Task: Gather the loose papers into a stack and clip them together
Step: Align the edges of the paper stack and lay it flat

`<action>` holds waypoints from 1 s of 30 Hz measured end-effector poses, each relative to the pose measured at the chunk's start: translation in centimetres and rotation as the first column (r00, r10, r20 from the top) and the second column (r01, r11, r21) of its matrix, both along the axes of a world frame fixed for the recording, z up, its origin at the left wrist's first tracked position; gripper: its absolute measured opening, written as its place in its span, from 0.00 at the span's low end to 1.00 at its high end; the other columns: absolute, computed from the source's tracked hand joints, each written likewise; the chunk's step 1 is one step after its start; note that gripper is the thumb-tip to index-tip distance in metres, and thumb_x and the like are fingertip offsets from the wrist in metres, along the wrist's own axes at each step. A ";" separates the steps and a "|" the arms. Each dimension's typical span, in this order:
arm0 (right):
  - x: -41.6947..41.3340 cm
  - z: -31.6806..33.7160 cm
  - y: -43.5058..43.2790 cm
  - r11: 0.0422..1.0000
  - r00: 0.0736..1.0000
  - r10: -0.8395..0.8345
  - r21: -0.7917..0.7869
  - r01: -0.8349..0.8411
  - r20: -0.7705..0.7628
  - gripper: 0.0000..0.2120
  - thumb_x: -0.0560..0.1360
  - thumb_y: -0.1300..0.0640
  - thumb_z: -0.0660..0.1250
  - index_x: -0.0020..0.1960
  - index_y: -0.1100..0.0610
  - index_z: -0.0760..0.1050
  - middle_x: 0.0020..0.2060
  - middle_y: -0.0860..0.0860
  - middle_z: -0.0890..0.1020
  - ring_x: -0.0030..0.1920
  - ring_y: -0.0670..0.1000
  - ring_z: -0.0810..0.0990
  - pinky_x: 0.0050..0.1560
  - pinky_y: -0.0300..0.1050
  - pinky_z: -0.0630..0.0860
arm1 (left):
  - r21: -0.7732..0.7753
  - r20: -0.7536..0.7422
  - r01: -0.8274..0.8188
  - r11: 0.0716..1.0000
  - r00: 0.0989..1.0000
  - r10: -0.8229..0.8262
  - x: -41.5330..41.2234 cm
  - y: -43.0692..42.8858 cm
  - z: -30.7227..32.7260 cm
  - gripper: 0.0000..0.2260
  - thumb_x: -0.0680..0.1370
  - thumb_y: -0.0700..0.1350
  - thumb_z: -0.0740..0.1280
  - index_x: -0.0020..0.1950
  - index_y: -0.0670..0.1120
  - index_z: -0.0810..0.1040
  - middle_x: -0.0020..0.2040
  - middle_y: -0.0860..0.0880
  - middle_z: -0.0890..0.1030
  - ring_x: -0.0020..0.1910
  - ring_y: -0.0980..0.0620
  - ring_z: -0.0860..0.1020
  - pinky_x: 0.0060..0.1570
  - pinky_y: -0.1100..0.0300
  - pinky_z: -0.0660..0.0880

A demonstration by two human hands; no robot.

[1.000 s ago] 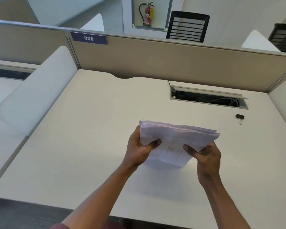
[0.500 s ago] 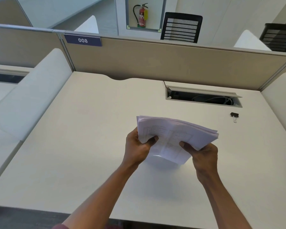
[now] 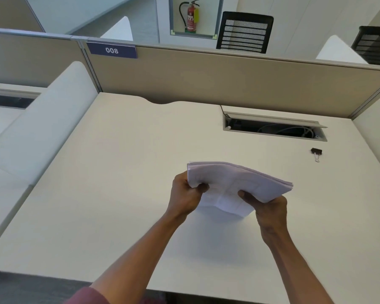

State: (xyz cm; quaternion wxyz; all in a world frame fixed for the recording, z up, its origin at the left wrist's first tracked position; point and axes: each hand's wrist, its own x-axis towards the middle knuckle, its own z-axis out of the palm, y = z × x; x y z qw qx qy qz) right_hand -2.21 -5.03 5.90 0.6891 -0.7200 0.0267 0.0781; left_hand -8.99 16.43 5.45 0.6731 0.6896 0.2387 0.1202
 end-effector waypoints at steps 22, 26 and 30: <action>0.2 -2.7 -0.2 0.991 0.997 0.009 -0.136 -0.019 -0.075 0.18 0.68 0.64 0.85 0.55 0.58 0.85 0.47 0.56 0.89 0.51 0.61 0.86 0.50 0.58 0.86 | -0.053 -0.176 0.097 0.994 0.979 -0.105 0.7 -0.8 -2.9 0.15 0.75 0.41 0.82 0.60 0.48 0.88 0.52 0.51 0.90 0.53 0.50 0.87 0.53 0.52 0.87; 0.3 -3.1 -0.6 0.990 0.995 -0.034 -0.142 0.020 -0.094 0.16 0.67 0.62 0.86 0.52 0.59 0.86 0.46 0.55 0.90 0.50 0.60 0.87 0.50 0.59 0.84 | -0.029 -0.190 0.122 0.992 0.974 -0.126 1.0 -0.5 -3.0 0.14 0.75 0.43 0.82 0.59 0.47 0.88 0.52 0.50 0.90 0.53 0.50 0.87 0.51 0.53 0.87; 0.3 -2.8 -0.5 0.989 0.996 -0.012 -0.149 -0.001 -0.088 0.15 0.67 0.64 0.85 0.49 0.55 0.84 0.44 0.54 0.88 0.47 0.58 0.85 0.45 0.53 0.83 | -0.025 -0.217 0.145 0.989 0.965 -0.147 0.9 -0.6 -3.5 0.15 0.74 0.43 0.83 0.60 0.46 0.87 0.53 0.48 0.90 0.54 0.46 0.87 0.53 0.47 0.87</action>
